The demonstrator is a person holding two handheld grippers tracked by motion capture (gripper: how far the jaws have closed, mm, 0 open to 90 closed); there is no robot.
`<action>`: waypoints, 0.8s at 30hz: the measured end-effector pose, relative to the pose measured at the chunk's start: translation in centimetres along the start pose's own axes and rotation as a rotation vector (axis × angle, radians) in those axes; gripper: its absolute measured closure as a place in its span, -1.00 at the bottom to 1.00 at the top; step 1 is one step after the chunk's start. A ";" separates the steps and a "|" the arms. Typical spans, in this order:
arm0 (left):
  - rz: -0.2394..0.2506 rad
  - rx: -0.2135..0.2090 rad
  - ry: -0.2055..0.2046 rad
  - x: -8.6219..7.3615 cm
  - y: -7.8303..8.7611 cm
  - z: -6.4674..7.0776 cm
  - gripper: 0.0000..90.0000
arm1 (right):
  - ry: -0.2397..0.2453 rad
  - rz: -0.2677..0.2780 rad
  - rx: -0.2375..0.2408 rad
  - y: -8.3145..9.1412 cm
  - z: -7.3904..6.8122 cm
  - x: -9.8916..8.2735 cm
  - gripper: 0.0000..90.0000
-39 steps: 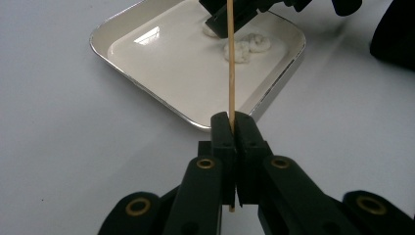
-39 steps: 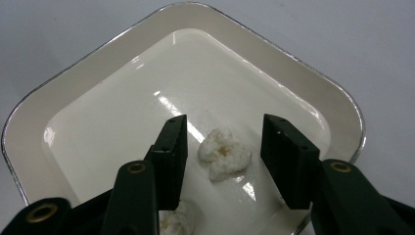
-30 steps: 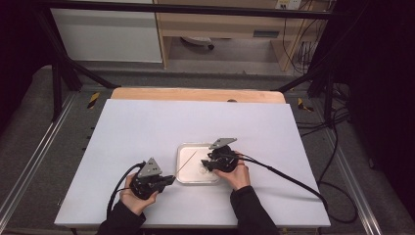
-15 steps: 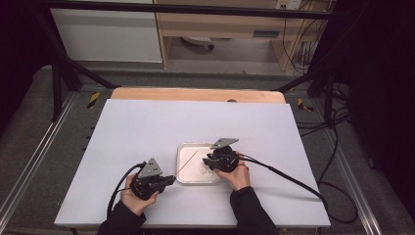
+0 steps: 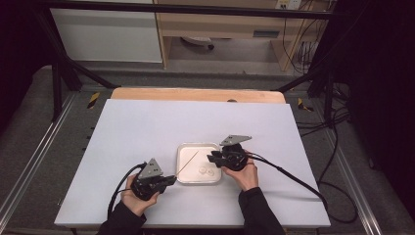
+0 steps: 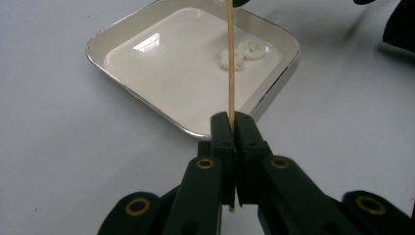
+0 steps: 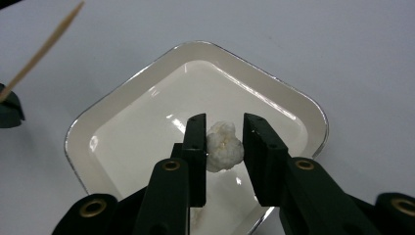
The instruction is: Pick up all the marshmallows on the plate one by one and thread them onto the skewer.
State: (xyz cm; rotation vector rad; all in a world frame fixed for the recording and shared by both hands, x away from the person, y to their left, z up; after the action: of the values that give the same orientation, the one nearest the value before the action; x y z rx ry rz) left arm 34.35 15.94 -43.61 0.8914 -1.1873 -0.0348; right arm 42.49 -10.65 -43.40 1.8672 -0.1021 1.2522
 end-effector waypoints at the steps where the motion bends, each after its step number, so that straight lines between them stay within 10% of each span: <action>1: 0.001 0.000 -0.001 0.0 0.0 0.0 0.97 | -0.007 0.011 0.005 0.3 0.0 0.0 0.61; 24: 0.038 -0.017 -0.041 0.3 -0.2 1.1 0.97 | -0.141 0.244 0.160 7.2 0.4 0.7 0.61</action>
State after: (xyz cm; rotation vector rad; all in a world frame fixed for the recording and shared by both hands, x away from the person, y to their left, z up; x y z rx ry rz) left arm 33.71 14.99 -43.39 0.8563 -1.2399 -0.0328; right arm 39.56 -15.11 -38.52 2.1309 -0.3223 1.3230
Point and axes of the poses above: each handheld gripper's, and its own axes: y roughly backward along the jaws, x roughly out of its top, z roughly to its right, the point moved 2 cm from there along -y, roughly forward along the jaws, and after that the axes turned 2 degrees about -x, right-handed, at the moved point
